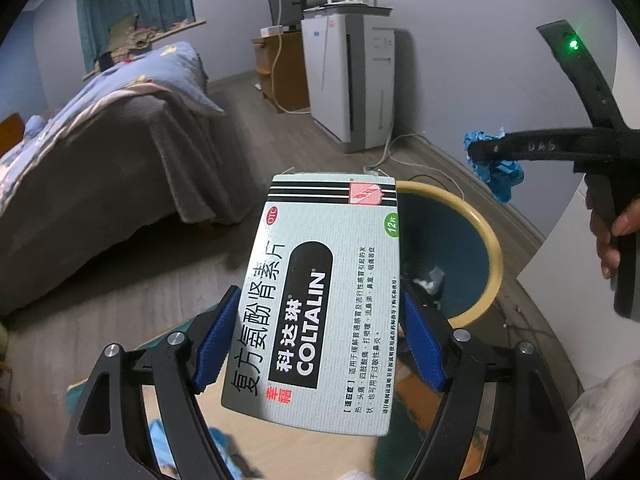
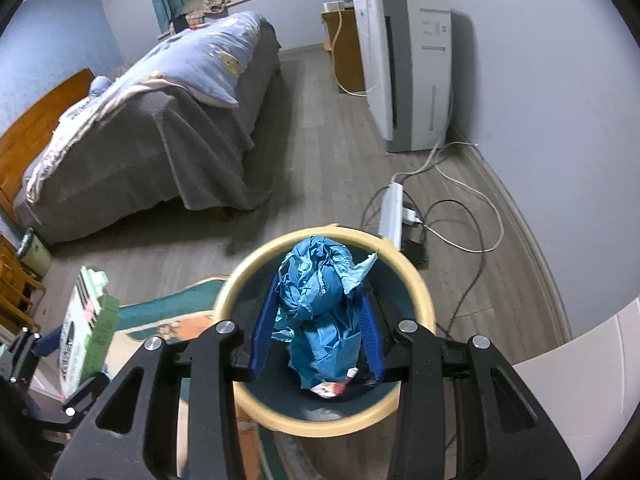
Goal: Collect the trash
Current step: 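Lift and carry the blue glove with the right gripper while the left carries the COLTALIN box to the wastebasket, then open both grippers over the wastebasket to drop the glove and box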
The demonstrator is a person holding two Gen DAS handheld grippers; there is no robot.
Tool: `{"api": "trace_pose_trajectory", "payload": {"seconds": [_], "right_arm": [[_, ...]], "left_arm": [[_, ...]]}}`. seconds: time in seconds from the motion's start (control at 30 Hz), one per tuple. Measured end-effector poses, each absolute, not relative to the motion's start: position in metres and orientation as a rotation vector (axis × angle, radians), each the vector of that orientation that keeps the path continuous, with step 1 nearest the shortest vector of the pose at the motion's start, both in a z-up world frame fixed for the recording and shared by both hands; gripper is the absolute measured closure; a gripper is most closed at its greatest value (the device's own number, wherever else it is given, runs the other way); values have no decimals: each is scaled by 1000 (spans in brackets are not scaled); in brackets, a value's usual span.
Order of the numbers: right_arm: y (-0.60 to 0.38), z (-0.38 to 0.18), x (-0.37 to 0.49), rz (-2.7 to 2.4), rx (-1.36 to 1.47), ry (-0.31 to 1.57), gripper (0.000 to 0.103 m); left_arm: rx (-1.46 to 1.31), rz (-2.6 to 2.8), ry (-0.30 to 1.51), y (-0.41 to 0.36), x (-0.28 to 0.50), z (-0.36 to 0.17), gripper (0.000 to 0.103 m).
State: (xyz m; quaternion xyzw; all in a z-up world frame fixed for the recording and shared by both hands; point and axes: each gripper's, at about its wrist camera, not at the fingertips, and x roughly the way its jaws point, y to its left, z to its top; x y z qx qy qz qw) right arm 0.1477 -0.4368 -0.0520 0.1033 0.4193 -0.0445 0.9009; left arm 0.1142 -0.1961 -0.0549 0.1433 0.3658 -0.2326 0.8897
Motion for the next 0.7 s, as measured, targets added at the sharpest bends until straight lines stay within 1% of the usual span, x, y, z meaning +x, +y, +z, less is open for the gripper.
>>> {"api": "trace_pose_trajectory", "payload": {"seconds": [0.33,0.47,0.7], "right_arm": [[-461,-79,158,-148,211,917,65],[-467,-89,161,-159,221,935,65],[-478,-114,168,-155,329,999,65]], "left_arm": [[349,-550,771,-249,124,-70,26],[356,-582,820,-269,134,-87,26],[369,-596,885,-290,162,-119,26]]}}
